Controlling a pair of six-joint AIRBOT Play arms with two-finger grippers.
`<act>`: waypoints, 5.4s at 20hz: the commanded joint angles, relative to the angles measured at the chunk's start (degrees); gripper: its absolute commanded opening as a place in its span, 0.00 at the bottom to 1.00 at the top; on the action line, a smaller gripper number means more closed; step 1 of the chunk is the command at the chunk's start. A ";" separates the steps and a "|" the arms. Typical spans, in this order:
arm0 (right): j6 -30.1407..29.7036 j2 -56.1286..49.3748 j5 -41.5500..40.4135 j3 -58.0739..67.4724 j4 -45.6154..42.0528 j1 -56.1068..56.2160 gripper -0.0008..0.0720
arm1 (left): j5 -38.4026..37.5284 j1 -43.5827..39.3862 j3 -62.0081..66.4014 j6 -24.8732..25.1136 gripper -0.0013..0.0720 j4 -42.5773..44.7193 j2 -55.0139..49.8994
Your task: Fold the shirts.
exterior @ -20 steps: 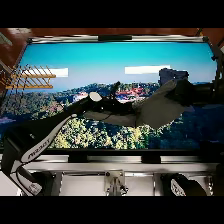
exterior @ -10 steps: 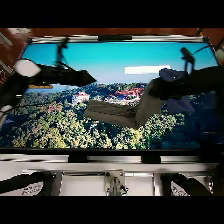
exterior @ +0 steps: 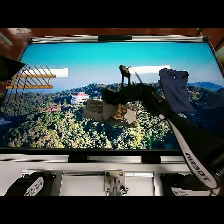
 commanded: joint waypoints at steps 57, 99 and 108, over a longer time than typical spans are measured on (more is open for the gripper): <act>-3.76 -7.91 0.72 26.49 -1.46 -53.51 0.09 | 0.07 3.61 -8.85 -1.86 0.06 0.70 4.59; 6.86 6.38 -20.06 33.88 -31.15 -39.89 0.79 | -5.53 -18.88 0.37 -9.73 0.06 34.42 -19.08; 1.38 -4.20 -48.78 33.88 -30.99 -21.68 0.96 | -18.23 -26.38 16.65 -12.79 0.75 36.30 -40.06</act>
